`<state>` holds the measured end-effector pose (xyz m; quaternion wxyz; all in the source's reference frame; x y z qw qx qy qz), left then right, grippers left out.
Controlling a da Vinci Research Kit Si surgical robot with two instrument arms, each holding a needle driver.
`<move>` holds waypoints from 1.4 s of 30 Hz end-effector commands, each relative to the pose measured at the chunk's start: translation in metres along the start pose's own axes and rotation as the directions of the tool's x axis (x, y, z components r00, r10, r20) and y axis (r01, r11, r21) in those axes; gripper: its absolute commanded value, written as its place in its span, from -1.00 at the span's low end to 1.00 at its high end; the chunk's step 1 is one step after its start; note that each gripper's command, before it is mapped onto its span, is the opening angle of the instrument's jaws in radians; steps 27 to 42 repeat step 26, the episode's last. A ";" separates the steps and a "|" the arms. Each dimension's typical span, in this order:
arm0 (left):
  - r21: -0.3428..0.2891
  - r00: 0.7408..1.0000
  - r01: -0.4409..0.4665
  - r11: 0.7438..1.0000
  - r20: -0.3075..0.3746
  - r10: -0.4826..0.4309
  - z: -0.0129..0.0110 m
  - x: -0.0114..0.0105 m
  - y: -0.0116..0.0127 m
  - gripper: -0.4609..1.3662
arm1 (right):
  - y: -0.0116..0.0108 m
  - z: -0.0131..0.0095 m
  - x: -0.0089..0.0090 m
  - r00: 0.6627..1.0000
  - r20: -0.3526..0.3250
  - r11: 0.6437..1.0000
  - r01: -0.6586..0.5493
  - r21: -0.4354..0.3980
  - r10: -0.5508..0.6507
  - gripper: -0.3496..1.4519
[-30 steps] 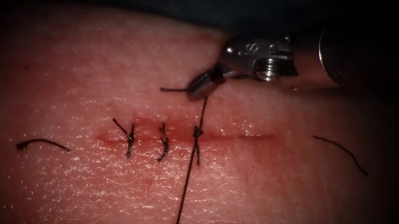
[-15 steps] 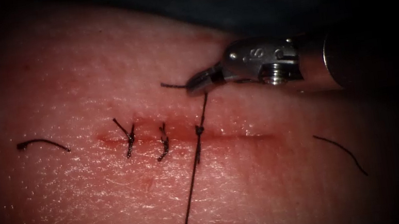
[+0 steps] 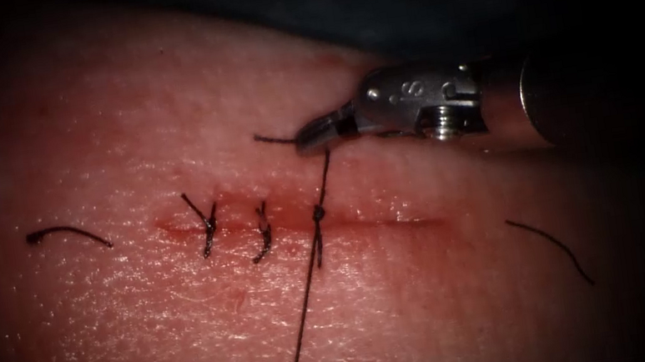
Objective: Wound Closure
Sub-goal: Secure the knot by moving the left hand down and the right hand up
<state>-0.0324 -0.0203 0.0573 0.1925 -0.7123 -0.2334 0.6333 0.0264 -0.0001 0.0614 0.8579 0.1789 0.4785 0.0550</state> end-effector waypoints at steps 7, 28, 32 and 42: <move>-0.020 1.000 0.012 1.000 0.017 -0.012 0.0002 -0.0008 0.0001 -0.88 | -0.0001 -0.0001 0.0001 1.000 0.001 1.000 0.011 -0.007 -0.011 -1.00; -0.015 1.000 0.021 1.000 0.013 -0.021 0.0004 0.0004 -0.0008 -0.88 | -0.0002 -0.0002 0.0002 1.000 -0.017 1.000 0.009 -0.020 -0.009 -1.00; -0.015 1.000 0.021 1.000 0.013 -0.021 0.0004 0.0004 -0.0008 -0.88 | -0.0002 -0.0002 0.0002 1.000 -0.017 1.000 0.009 -0.020 -0.009 -1.00; -0.015 1.000 0.021 1.000 0.013 -0.021 0.0004 0.0004 -0.0008 -0.88 | -0.0002 -0.0002 0.0002 1.000 -0.017 1.000 0.009 -0.020 -0.009 -1.00</move>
